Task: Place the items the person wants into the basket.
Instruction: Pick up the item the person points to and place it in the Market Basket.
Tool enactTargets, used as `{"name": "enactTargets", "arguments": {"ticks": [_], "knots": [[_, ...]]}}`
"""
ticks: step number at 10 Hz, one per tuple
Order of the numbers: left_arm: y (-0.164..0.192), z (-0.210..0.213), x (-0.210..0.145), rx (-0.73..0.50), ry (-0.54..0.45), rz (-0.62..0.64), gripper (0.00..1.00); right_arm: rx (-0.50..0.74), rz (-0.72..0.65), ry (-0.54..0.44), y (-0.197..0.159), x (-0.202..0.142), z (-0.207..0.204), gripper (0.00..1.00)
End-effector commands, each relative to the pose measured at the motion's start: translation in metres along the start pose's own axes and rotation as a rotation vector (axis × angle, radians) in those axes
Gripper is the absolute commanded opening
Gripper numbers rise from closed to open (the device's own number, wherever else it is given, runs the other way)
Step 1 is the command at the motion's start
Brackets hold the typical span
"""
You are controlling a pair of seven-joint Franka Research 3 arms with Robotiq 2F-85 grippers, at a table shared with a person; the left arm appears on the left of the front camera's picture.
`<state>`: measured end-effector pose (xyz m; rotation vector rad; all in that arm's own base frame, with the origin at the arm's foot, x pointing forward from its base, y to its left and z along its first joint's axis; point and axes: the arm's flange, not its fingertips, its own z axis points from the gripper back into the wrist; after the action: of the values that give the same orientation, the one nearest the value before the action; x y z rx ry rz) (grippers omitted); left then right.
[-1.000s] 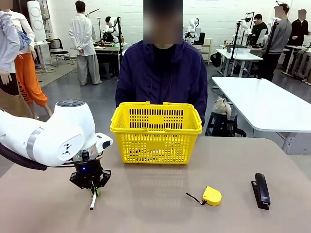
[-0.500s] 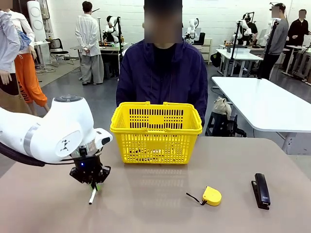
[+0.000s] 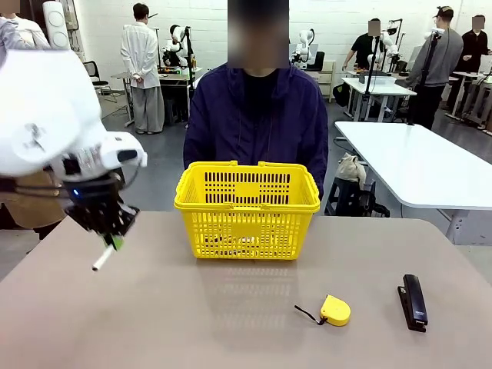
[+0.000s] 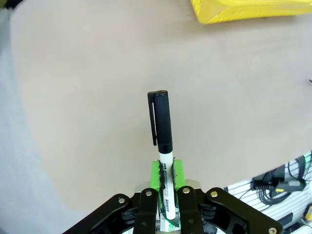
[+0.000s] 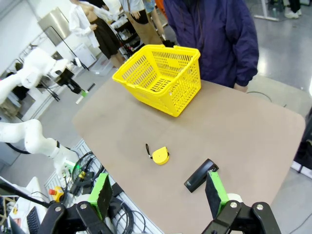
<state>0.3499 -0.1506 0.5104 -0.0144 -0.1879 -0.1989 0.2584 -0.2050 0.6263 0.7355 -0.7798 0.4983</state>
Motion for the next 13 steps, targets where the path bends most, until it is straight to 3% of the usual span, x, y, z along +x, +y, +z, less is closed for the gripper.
{"name": "enactTargets", "arguments": {"ticks": [1,4,5,10,11,12,13], "knots": [[0.002,0.030,0.005,-0.070,-0.036,-0.030,0.00,0.018,0.012,-0.029,0.000,0.000,-0.002,1.00],[0.002,0.050,0.003,-0.050,-0.080,0.059,0.00,0.018,0.012,-0.029,0.000,0.000,-0.002,1.00],[0.002,0.055,0.004,-0.046,-0.076,-0.007,0.00,0.018,0.012,-0.029,0.000,0.000,-0.002,1.00],[0.002,0.055,0.004,-0.046,-0.076,-0.007,0.00,0.018,0.012,-0.029,0.000,0.000,-0.002,1.00],[0.001,0.055,0.004,-0.047,-0.078,0.006,0.12,0.018,0.012,-0.029,0.000,0.000,-0.002,1.00],[-0.001,0.065,0.049,-0.002,-0.091,-0.108,0.12,0.018,0.012,-0.029,0.000,0.000,-0.002,1.00],[-0.008,0.073,0.091,-0.039,-0.055,-0.228,0.12,0.018,0.012,-0.029,0.000,0.000,-0.002,1.00]]}}
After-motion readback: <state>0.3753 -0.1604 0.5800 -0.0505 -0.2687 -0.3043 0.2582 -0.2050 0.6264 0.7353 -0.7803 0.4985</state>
